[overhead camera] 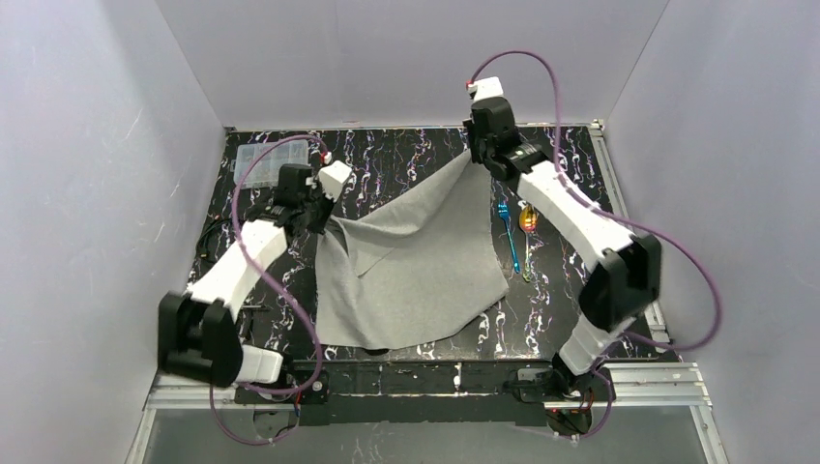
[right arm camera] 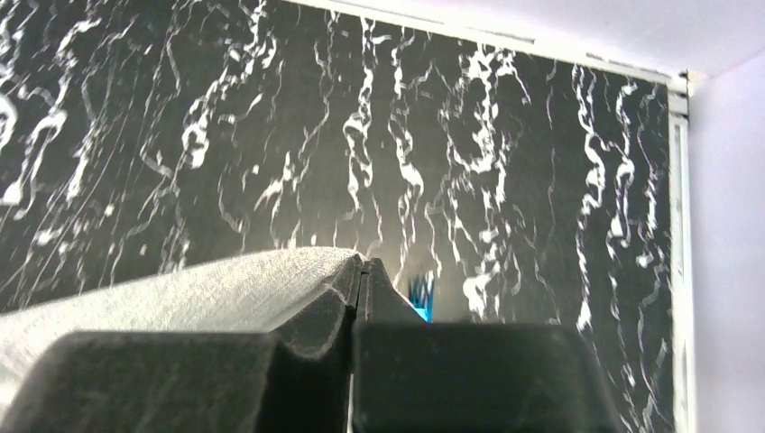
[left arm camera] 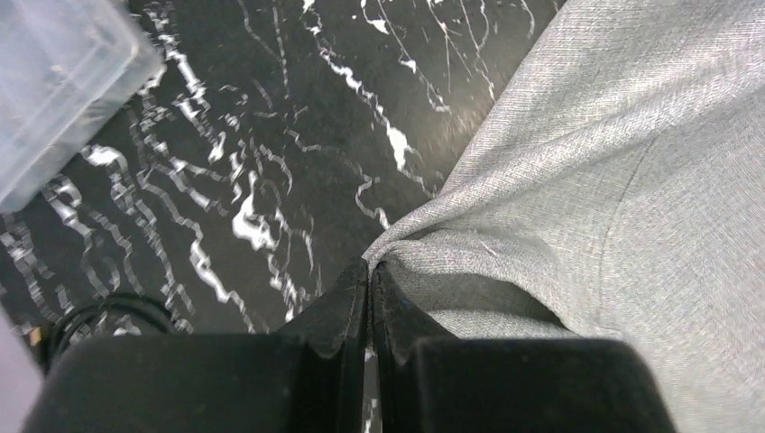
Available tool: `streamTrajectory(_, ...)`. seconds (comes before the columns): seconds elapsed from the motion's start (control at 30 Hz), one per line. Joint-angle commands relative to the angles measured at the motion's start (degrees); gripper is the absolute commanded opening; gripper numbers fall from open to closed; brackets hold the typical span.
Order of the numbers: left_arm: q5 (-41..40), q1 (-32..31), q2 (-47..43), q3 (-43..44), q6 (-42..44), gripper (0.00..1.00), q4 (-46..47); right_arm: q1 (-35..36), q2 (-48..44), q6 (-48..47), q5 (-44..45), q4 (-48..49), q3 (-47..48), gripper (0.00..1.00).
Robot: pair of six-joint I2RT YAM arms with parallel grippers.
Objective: Fold the napkin into a case and place the utensils inside
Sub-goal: Flatten out the crumpled napkin at the center of the board.
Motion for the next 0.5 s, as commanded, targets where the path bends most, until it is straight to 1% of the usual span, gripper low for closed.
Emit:
streamTrajectory(0.0,4.6,1.2,12.3,8.1,-2.2,0.00,7.5,-2.0,12.0,-2.2,-2.1,12.8,7.9,0.01)
streamTrajectory(0.07,1.9,1.9,18.1,12.9,-3.0,0.07,8.1,-3.4,17.4,-1.2,-2.2,12.8,12.2,0.01)
streamTrajectory(0.1,1.1,3.1,19.9,14.7,-3.9,0.13,9.6,-4.1,19.6,-0.6,-1.8,12.6,13.8,0.05)
streamTrajectory(0.13,1.0,4.4,21.3,16.3,-4.9,0.24,10.8,-4.6,21.1,0.1,-1.2,12.5,14.9,0.23)
streamTrajectory(0.17,1.2,5.8,22.5,18.1,-5.8,0.32,11.1,-4.9,22.2,0.7,-0.5,12.5,15.8,0.43)
streamTrajectory(0.23,1.9,7.5,23.9,21.8,-5.8,0.49,9.5,-5.1,22.9,1.4,1.4,12.6,16.1,0.64)
streamTrajectory(0.3,2.2,8.2,23.3,22.6,-3.9,0.74,7.3,-5.1,21.7,2.5,3.2,11.8,14.9,0.86)
streamTrajectory(0.33,2.5,8.3,22.1,22.0,-2.7,0.84,6.1,-5.0,20.5,3.2,3.8,11.2,13.9,0.95)
streamTrajectory(0.37,2.8,8.3,20.5,20.6,-1.7,0.87,5.3,-4.9,18.8,3.6,4.0,10.8,12.3,0.98)
streamTrajectory(0.4,4.3,8.4,18.2,19.0,-0.2,0.87,4.0,-4.6,16.6,4.0,3.7,10.6,10.1,0.99)
streamTrajectory(0.47,12.2,8.4,12.5,15.3,5.5,0.87,-2.3,-3.6,10.9,4.8,2.3,9.8,3.3,0.99)
